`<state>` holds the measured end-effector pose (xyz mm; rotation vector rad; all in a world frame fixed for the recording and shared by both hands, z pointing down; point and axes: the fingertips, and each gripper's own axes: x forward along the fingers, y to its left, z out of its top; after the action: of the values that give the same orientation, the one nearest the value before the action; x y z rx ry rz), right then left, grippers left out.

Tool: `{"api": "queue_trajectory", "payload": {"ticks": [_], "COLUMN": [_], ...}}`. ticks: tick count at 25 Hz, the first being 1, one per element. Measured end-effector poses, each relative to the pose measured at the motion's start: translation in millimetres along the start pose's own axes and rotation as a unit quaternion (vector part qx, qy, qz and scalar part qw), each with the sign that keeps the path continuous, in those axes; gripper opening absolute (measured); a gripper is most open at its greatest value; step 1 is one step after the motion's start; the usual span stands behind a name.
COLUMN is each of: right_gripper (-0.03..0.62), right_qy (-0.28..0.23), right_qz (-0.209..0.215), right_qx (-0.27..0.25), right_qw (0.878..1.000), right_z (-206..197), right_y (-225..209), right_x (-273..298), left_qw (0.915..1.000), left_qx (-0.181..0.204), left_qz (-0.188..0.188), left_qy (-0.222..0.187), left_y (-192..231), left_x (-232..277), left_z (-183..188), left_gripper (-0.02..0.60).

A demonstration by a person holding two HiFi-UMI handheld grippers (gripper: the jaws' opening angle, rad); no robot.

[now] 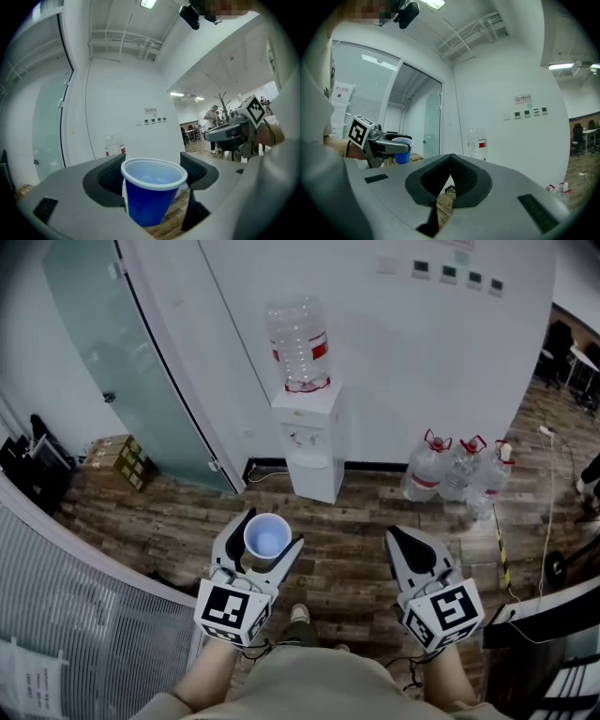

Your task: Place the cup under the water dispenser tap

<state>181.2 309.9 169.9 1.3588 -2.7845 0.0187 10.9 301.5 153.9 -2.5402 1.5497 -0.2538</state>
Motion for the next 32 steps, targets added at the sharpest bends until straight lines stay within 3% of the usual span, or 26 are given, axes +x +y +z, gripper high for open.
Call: {"api": "queue_trajectory", "payload": {"ticks": [7,13,17,24,32], "right_gripper": [0.006,0.006,0.006,0.006,0.006], "right_qy": [0.002,0.015,0.023,0.039,0.062], "right_qz": [-0.002,-0.014,-0.013,-0.018,-0.019], "right_qx": [0.012,0.023,0.032,0.021,0.027], "right_qw": [1.000,1.000,0.999,0.999,0.997], "right_z": [-13.5,-28.6,-37.6,-41.9,-37.4], "right_y": [-12.7,-27.0,-34.8,-56.9,-86.5], "right_x": [9.6,28.5,49.9,111.0,209.9], "left_qw": [0.9997,0.9985,0.9983,0.9972,0.9972], "left_qx": [0.005,-0.023,-0.019,-0.037,-0.030], "left_qz": [-0.009,-0.028,-0.033,-0.039,-0.051], "left_qy": [-0.020,-0.041,-0.044,-0.052,-0.046], "left_y": [0.5,13.1,27.5,73.7,150.1], "left_x": [18.4,42.8,63.1,110.2,183.6], "left_z": [-0.7,-4.0,-11.3,-20.7,-33.1], "left_gripper": [0.367,0.367,0.364,0.364,0.367]}}
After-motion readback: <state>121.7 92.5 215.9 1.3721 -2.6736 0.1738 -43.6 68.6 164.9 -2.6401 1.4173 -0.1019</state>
